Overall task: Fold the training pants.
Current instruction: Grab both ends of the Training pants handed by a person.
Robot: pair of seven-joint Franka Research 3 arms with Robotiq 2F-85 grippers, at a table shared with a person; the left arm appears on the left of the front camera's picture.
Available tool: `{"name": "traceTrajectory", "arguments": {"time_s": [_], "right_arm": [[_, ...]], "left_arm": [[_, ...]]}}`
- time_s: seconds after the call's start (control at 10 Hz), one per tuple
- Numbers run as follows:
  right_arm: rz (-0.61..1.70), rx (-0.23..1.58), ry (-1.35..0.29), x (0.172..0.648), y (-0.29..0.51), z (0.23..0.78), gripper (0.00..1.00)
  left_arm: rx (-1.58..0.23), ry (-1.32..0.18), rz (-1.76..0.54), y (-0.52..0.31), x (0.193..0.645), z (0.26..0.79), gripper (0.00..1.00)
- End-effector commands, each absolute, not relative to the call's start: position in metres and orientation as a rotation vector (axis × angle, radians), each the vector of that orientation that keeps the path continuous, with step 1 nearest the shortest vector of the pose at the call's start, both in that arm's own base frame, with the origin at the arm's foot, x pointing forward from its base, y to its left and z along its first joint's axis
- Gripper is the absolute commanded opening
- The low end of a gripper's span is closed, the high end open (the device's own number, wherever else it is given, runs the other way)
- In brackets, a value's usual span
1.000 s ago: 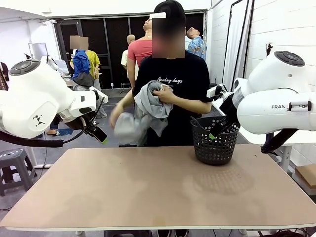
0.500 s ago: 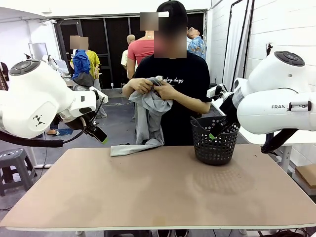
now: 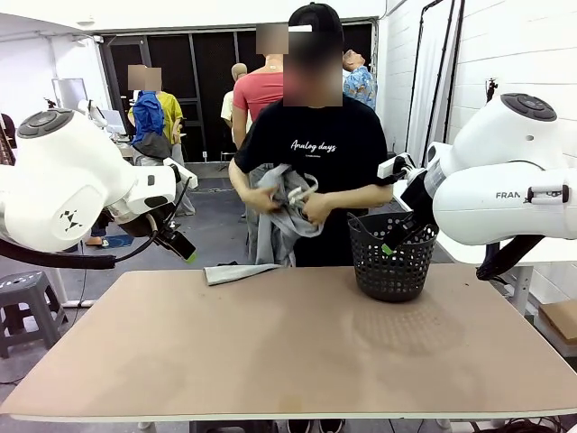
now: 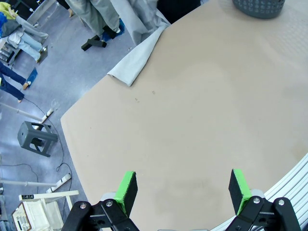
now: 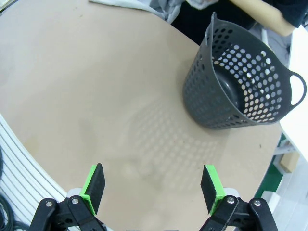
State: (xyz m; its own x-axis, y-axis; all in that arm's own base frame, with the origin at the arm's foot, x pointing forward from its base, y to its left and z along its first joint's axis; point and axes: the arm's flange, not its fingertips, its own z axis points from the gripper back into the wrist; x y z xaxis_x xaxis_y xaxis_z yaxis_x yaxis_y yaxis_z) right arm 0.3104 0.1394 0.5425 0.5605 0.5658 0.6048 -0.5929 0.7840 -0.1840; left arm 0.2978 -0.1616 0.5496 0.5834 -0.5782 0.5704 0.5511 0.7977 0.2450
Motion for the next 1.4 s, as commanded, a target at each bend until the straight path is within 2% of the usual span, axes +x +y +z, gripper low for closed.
{"name": "traceTrajectory", "arguments": {"time_s": [0.0,1.3], "right_arm": [[0.683,0.042,-0.697,0.3114,0.1397,0.5415,1.00],[0.683,0.042,-0.697,0.3114,0.1397,0.5415,1.00]], "left_arm": [[0.040,-0.688,-0.673,-0.1606,0.3002,0.5494,1.00],[0.040,-0.688,-0.673,-0.1606,0.3002,0.5494,1.00]]}}
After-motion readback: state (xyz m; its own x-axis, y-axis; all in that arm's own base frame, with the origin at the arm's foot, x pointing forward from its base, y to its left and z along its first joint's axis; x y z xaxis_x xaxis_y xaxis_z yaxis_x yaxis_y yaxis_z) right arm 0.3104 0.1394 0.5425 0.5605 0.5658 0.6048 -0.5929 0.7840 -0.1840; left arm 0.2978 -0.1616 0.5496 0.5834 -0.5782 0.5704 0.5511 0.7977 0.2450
